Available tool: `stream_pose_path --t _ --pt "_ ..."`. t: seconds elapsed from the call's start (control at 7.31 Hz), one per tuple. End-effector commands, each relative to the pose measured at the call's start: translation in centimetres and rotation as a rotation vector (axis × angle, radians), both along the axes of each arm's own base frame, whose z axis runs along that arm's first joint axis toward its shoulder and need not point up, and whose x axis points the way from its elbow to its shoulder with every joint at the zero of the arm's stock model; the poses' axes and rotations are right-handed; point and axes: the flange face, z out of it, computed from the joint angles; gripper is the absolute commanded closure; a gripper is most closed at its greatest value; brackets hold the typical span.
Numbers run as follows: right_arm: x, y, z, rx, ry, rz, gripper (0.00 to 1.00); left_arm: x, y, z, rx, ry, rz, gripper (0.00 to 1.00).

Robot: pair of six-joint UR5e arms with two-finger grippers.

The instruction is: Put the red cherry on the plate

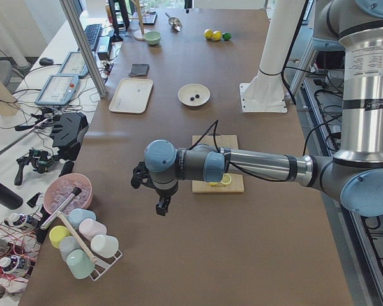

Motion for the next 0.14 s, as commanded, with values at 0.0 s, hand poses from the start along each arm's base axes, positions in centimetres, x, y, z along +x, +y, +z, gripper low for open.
stream_pose_path --t 0.0 --pt "0.0 0.0 0.0 0.0 0.0 0.0 0.0 -0.45 0.31 0.16 -0.003 0.009 -0.011 0.02"
